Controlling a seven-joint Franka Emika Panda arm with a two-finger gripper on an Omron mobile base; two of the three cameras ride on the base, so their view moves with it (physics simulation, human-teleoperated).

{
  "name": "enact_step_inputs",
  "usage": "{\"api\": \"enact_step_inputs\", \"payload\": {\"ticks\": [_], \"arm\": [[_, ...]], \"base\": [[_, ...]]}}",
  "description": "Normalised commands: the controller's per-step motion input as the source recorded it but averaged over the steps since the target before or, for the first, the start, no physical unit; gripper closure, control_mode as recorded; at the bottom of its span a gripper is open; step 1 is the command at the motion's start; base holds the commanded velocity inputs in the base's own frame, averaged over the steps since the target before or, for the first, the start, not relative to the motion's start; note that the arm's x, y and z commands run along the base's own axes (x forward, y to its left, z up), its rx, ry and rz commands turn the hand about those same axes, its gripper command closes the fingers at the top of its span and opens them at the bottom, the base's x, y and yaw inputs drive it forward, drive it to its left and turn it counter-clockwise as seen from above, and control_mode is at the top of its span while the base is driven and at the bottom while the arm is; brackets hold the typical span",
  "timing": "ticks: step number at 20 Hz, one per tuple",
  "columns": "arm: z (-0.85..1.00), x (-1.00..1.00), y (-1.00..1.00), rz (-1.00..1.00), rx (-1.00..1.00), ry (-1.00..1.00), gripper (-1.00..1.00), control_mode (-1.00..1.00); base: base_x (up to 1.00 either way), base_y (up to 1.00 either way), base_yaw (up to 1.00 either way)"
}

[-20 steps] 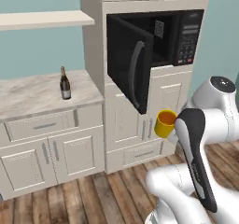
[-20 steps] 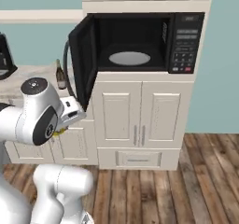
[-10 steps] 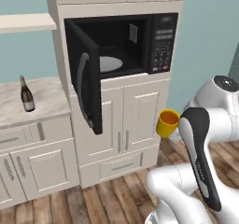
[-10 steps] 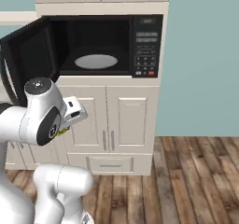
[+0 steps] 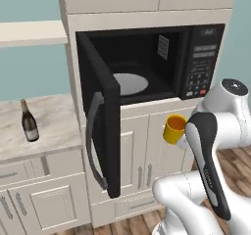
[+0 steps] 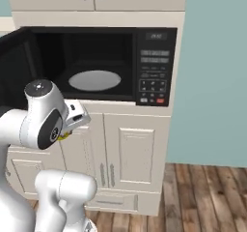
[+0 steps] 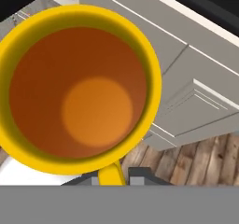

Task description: Place the microwavable item in the microwave. Then, close the microwave door and press the start button.

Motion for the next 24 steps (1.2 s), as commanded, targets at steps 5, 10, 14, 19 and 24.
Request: {"api": "enact_step_inputs", "payload": {"ticks": [5,10,14,19,24], "arm": [[0.0,0.0,0.0,0.0,0.0,0.0,1.0,1.0],[0.0,0.0,0.0,0.0,0.0,0.0,1.0,1.0],[0.0,0.0,0.0,0.0,0.0,0.0,1.0,1.0],[0.0,0.0,0.0,0.0,0.0,0.0,1.0,1.0],[0.0,0.0,0.0,0.0,0.0,0.0,1.0,1.0]], "base": [[0.19,-0.66,0.35],[0.23,-0.42,0.32],[0.21,-0.08,0.25],[0.28,0.0,0.2],[0.41,0.0,0.13]]}}
